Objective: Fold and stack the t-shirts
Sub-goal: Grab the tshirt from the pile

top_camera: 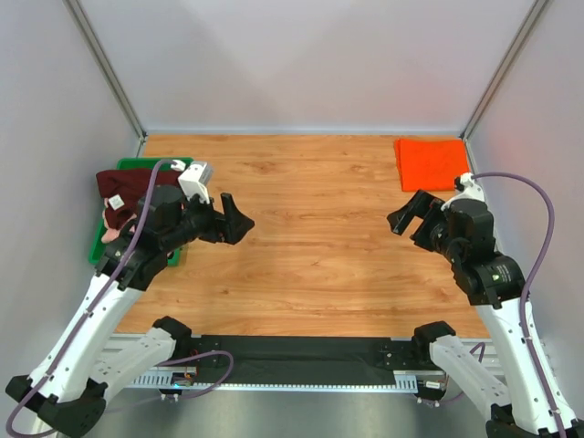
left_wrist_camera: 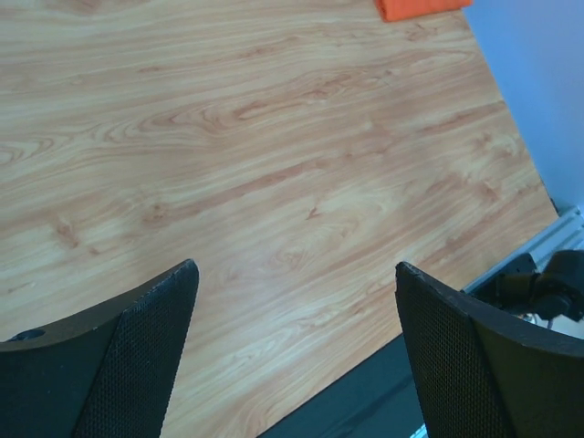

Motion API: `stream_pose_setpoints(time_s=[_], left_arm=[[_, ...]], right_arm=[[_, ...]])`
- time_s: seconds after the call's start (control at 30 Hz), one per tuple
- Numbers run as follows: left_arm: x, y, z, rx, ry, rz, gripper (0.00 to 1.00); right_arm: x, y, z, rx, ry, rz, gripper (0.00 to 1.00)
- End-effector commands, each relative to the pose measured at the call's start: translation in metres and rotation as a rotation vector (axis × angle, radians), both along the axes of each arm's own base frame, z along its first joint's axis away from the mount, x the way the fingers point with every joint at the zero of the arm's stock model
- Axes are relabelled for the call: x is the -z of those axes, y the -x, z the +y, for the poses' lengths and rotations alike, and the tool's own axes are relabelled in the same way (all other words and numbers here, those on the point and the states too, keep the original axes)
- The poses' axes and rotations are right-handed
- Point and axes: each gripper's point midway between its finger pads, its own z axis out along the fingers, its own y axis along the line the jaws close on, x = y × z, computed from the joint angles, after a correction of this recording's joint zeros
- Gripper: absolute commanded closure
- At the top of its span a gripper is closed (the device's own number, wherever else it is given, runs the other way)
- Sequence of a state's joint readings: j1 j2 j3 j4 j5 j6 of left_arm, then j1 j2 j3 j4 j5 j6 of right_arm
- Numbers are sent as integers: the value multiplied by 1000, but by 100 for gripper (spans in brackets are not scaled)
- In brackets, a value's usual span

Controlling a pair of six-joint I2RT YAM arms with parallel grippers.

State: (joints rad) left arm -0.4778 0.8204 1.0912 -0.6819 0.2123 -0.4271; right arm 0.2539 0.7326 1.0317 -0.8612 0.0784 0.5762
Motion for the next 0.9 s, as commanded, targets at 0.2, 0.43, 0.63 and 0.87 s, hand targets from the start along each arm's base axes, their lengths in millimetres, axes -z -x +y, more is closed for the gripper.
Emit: stream_pose_setpoints(time_s=[0.2,0.43,0.63,0.87], left_arm=[[-19,-90,69,-412,-193,34,6],[23,-150,218,-955,-414,205,9],[107,-202,265,-964,-262,469,14],[163,-240,288,-954,-329,644,45]], right_arm=[[-12,1,28,-110,-125,-52,0],[-23,11,41,-207,-153,-97,0],[-35,22,48,-262,-180,-132,0],[-53,26,42,-256,-153,-180,0]])
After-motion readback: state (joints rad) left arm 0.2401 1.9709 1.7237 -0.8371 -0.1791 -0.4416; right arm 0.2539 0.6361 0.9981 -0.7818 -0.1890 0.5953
